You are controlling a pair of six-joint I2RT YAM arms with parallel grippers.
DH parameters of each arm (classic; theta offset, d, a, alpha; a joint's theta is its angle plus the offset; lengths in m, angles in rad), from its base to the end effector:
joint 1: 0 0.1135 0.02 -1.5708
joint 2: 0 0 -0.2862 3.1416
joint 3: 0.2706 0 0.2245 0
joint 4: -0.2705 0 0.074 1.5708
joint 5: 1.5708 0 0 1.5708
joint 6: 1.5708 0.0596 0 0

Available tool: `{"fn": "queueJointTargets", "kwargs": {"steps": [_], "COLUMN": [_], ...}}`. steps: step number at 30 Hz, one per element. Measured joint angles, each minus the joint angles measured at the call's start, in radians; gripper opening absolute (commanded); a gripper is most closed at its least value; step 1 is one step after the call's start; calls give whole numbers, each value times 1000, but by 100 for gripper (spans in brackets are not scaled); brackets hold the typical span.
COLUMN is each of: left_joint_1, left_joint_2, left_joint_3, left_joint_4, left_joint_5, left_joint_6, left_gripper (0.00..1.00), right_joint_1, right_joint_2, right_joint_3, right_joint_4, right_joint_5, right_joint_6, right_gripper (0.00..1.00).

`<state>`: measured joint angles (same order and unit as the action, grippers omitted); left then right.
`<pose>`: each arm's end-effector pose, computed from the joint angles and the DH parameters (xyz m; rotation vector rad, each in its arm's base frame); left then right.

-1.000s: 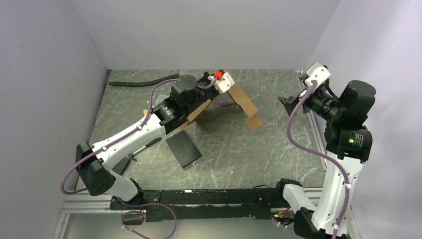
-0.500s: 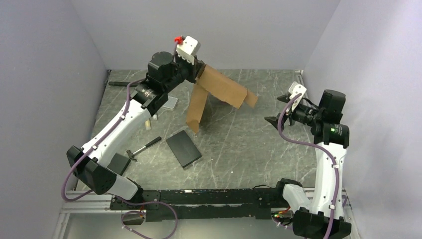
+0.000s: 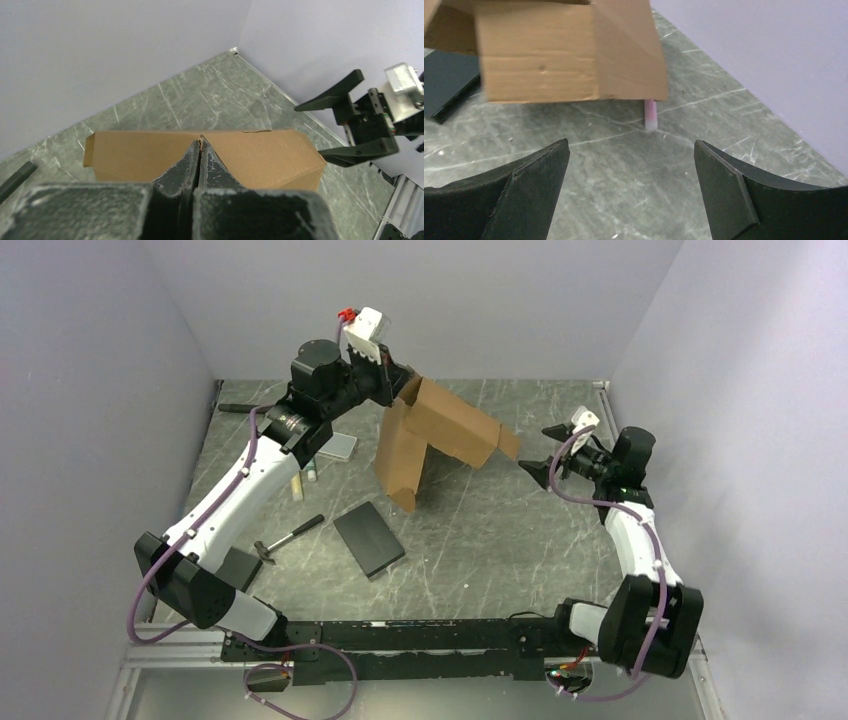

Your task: Fold the paper box

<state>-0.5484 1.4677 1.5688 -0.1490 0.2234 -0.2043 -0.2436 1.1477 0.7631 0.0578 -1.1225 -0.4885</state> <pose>0.2762 -0.1842 0.4734 0.4596 1.6070 -0.7557 0.2265 -0.0010 0.3169 -0.9027 1.4858 0.5237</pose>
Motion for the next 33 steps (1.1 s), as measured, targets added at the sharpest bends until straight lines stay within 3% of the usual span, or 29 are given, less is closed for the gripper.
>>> {"fn": "queueJointTargets", "kwargs": {"steps": [8, 20, 22, 27, 33], "left_joint_1": [0, 2, 2, 9, 52], "left_joint_2": [-1, -42, -44, -59, -113], "left_joint_3": [0, 0, 0, 0, -5], "left_joint_4": [-25, -54, -58, -60, -50], "left_joint_5": [20, 41, 42, 46, 88], "left_joint_6": [-39, -98, -105, -135, -227], "left_gripper": [0, 0, 0, 0, 0], "right_joint_1": [93, 150, 149, 140, 127], "right_joint_2": [168, 223, 225, 222, 171], "right_joint_3": [-53, -60, -60, -53, -53], "right_joint_4": [501, 874, 904, 948, 922], "right_joint_5": [33, 101, 111, 121, 120], "right_joint_6": [254, 466, 498, 589, 597], "right_gripper": [91, 64, 65, 77, 77]}}
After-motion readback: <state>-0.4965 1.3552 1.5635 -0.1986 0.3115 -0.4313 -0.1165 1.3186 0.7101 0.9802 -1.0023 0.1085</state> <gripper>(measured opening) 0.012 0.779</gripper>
